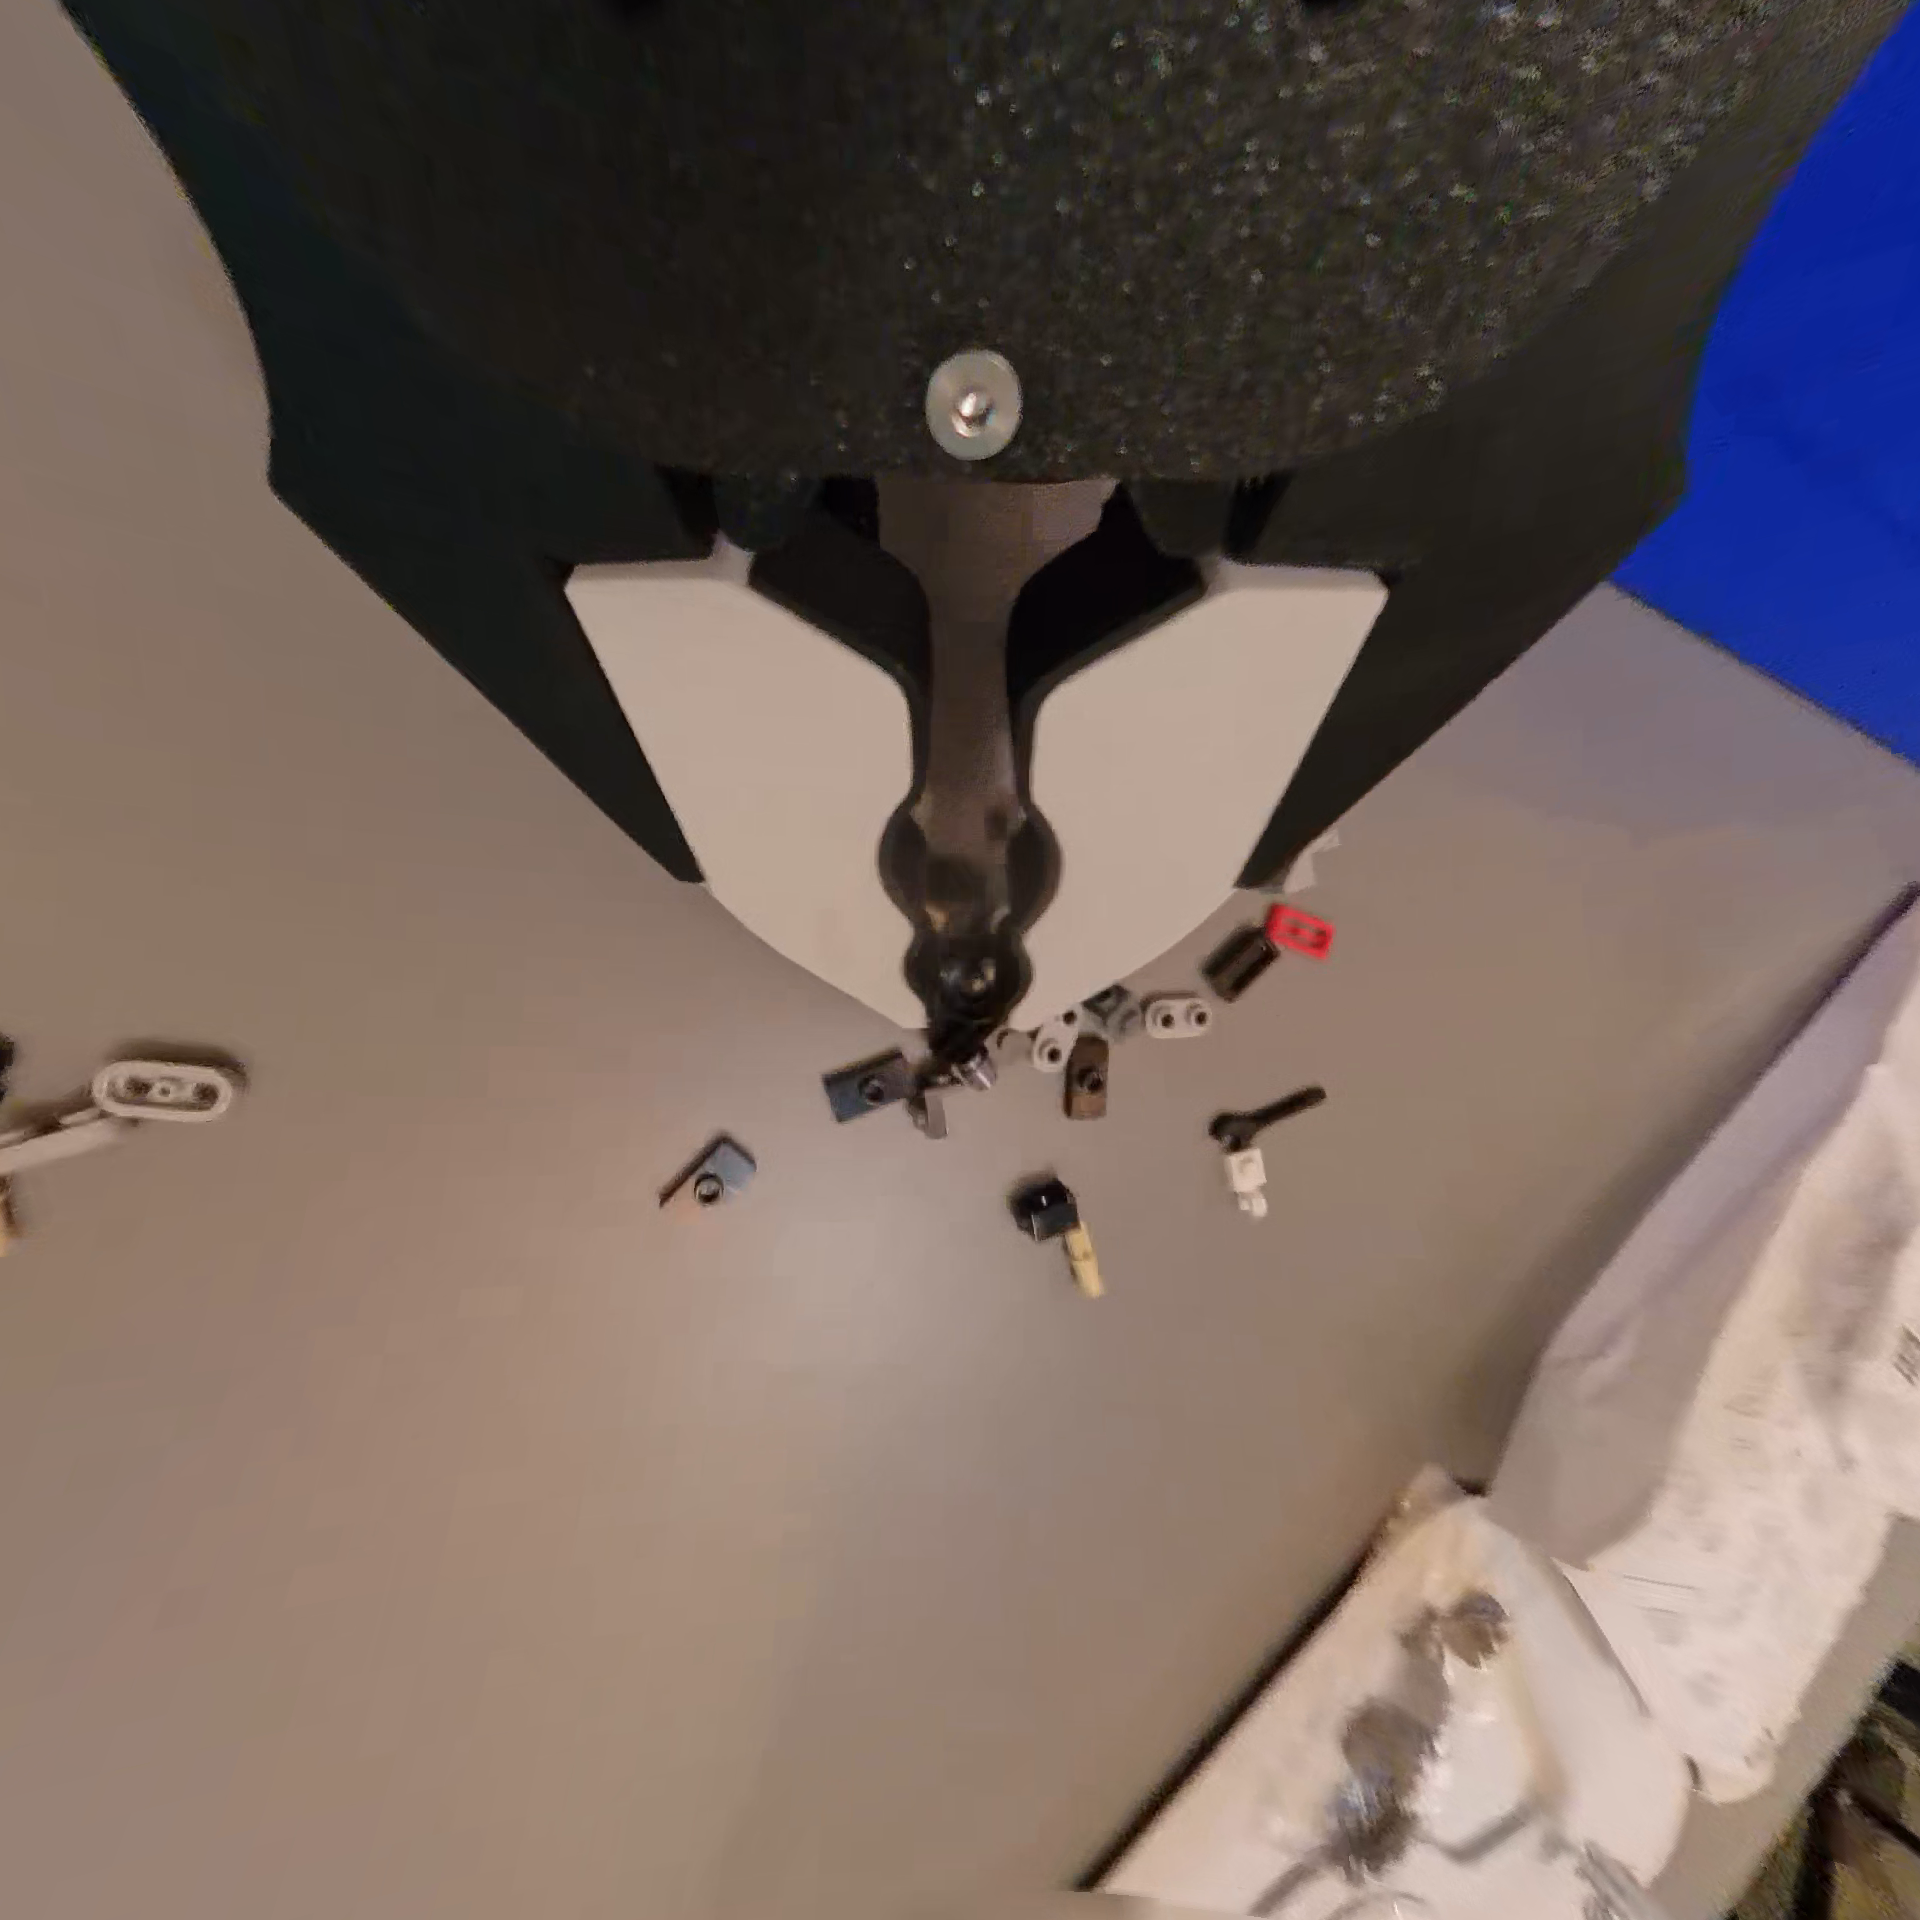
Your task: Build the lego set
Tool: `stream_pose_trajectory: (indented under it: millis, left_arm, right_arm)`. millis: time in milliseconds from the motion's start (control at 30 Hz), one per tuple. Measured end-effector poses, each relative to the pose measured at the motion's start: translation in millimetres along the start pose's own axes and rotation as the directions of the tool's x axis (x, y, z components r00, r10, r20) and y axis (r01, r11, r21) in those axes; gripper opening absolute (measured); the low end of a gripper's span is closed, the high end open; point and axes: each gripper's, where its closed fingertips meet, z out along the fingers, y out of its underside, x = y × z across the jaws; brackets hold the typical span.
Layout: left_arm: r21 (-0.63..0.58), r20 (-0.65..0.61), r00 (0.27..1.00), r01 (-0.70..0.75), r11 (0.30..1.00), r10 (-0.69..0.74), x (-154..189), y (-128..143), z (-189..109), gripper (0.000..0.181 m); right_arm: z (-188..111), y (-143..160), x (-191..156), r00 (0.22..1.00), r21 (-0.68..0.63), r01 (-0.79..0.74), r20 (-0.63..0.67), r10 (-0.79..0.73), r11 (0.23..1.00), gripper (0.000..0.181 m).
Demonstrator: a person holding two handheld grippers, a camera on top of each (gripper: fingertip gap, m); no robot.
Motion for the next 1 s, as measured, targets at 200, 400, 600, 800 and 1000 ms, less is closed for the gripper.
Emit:
stream_pose_trajectory:
  millis: [200, 400, 600, 800, 1000]
  left_arm:
    - [0.111, -0.168, 0.983, -0.061, 0.992, 0.079, 37, -28, 0, 0.028]
    - [0.065, -0.249, 0.966, -0.049, 0.997, 0.063, 44, -26, 16, 0.009]
    - [0.021, -0.202, 0.979, -0.030, 0.999, 0.034, 25, -21, 13, 0.000]
    - [-0.009, -0.060, 0.998, -0.009, 1.000, 0.008, -8, -9, -1, 0.012]
    - [0.126, -0.414, 0.900, -0.094, 0.988, 0.138, 77, -31, -25, 0.026]
  right_arm:
    - [1, 1, -2, 1.000, -0.004, 0.001, 0.008, -0.001, 1.000, 0.007]
    - [0, 1, -1, 1.000, -0.003, -0.006, 0.011, 0.006, 1.000, 0.007]
    - [2, 4, -3, 0.999, -0.016, -0.015, 0.029, 0.016, 1.000, 0.007]
    - [3, 5, -4, 0.999, -0.018, -0.016, 0.033, 0.017, 1.000, 0.007]
    - [3, 5, -4, 0.999, -0.019, -0.009, 0.034, 0.010, 1.000, 0.007]
